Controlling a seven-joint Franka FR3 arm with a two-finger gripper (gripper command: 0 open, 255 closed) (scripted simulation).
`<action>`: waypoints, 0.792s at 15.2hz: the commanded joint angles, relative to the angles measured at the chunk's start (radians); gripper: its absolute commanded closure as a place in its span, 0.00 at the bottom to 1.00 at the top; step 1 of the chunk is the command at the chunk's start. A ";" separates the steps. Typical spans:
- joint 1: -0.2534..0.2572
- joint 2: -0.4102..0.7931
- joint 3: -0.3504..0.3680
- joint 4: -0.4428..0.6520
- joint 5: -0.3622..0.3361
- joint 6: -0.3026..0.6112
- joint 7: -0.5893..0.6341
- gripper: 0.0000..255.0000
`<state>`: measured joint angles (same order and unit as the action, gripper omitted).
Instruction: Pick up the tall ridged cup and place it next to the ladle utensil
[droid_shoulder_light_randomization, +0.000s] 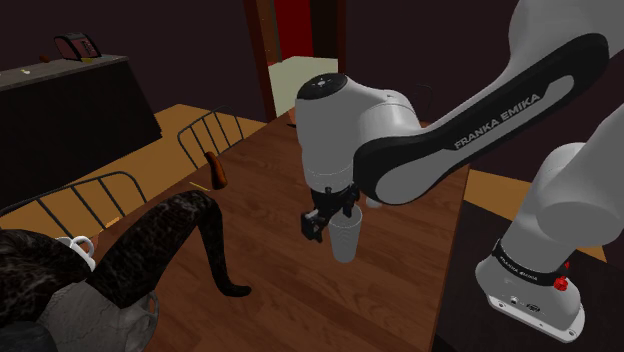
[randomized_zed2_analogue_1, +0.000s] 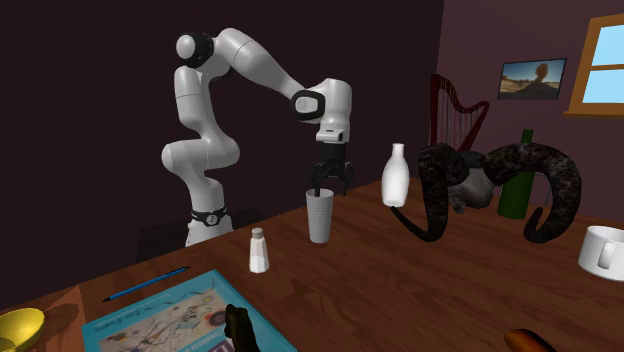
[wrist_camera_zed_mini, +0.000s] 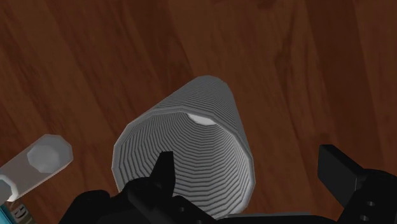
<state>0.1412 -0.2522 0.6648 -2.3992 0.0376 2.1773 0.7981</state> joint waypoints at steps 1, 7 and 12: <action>-0.001 0.007 0.004 -0.005 -0.004 0.012 0.005 0.00; -0.001 0.007 0.004 -0.005 -0.004 0.012 0.005 0.00; -0.001 0.007 0.004 -0.005 -0.004 0.012 0.005 1.00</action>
<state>0.1402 -0.2449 0.6685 -2.4043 0.0335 2.1893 0.8034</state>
